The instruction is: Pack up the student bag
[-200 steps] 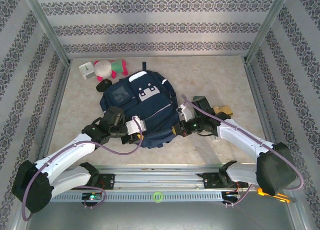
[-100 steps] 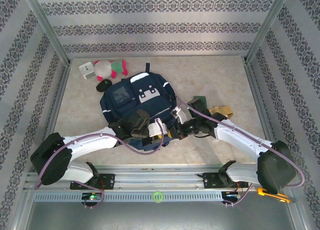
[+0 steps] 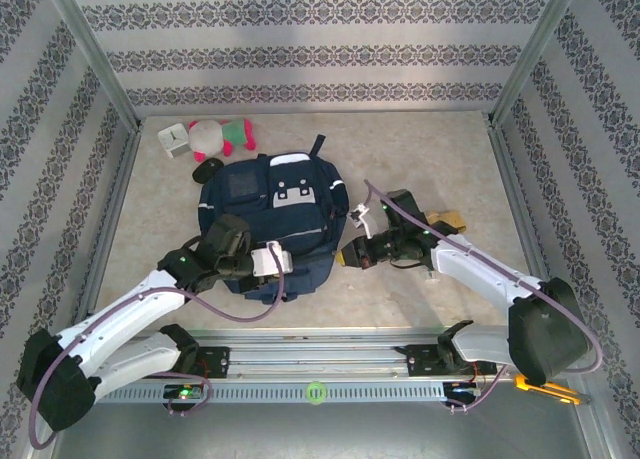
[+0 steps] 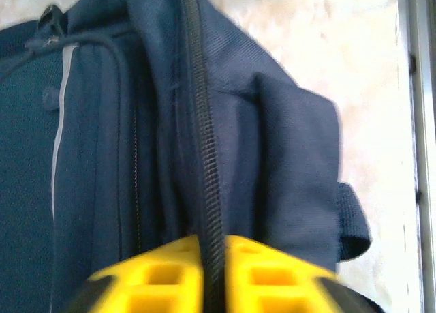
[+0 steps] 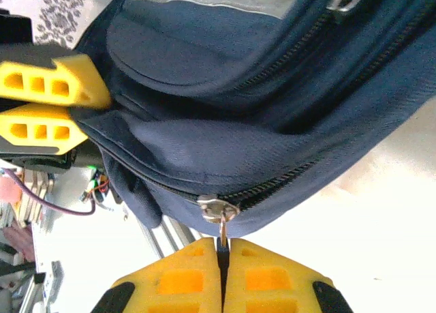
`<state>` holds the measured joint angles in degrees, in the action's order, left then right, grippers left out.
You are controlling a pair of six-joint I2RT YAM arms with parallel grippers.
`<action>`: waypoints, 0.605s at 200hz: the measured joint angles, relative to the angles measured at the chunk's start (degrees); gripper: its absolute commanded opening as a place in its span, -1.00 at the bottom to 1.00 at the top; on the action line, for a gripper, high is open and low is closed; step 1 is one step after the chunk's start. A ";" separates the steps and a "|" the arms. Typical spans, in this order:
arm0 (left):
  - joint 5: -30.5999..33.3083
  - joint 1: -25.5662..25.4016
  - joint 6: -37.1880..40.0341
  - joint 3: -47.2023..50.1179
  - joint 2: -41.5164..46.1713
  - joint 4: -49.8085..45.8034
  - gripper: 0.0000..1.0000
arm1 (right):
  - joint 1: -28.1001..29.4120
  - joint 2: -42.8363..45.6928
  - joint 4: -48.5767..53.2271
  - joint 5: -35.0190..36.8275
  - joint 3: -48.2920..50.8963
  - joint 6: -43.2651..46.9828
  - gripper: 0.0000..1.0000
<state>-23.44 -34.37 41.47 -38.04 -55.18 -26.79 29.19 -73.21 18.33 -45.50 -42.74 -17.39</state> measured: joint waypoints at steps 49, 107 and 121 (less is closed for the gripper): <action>1.68 -6.01 -9.31 -1.99 -3.67 4.83 0.53 | 3.74 -2.38 -0.20 1.75 -0.44 -1.84 -1.00; 7.50 -11.87 -19.17 -3.45 -19.28 19.98 -0.98 | 4.02 -2.36 -0.81 1.77 -0.81 -2.38 -1.00; 7.23 -12.15 -19.47 -3.39 -19.45 20.28 -1.00 | 2.89 -2.32 -0.39 1.68 -0.79 -2.27 -1.00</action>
<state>-16.21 -46.52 22.00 -41.43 -74.63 -6.50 32.08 -75.53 17.93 -43.81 -43.53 -19.66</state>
